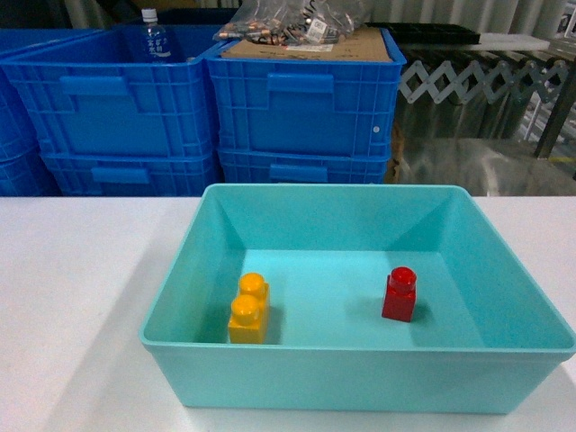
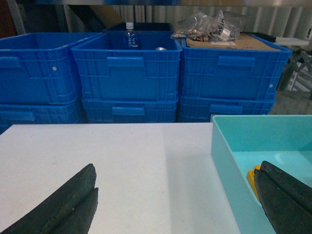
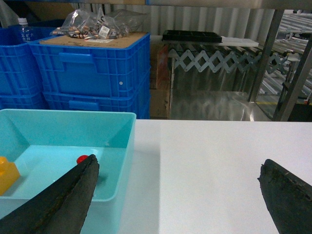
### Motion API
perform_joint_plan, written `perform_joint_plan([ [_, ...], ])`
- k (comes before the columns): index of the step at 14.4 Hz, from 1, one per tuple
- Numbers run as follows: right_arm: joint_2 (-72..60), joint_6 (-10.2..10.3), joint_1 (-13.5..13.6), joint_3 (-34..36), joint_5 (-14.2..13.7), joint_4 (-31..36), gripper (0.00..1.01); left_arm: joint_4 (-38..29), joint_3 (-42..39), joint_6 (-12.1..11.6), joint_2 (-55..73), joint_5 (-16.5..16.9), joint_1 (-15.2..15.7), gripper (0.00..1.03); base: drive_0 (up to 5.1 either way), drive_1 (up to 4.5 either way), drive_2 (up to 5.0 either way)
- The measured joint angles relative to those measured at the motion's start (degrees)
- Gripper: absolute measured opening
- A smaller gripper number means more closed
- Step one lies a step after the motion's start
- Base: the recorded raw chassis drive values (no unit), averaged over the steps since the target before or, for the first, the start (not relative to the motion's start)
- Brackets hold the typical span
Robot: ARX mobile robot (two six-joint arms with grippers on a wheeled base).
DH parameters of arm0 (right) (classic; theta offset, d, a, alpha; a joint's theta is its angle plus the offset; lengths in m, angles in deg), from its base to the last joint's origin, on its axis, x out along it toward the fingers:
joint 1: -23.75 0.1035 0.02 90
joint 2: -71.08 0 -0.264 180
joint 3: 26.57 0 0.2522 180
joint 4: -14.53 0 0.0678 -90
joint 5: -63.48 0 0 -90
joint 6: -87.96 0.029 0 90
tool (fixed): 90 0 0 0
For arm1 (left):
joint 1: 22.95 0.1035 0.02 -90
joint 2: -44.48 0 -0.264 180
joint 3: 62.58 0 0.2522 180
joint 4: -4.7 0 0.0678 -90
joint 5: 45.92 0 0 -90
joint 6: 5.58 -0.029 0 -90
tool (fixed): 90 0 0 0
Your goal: Pick red block from blue box to shelf
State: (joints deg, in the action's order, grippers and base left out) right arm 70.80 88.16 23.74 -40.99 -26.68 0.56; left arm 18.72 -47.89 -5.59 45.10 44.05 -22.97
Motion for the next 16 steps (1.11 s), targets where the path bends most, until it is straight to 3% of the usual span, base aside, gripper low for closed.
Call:
perform_joint_plan([
  [16, 0.0, 0.0, 0.0, 0.0, 0.0, 0.0, 0.98, 0.0, 0.0, 0.0, 0.0, 0.0, 0.0, 0.98, 0.0, 0.0, 0.0],
])
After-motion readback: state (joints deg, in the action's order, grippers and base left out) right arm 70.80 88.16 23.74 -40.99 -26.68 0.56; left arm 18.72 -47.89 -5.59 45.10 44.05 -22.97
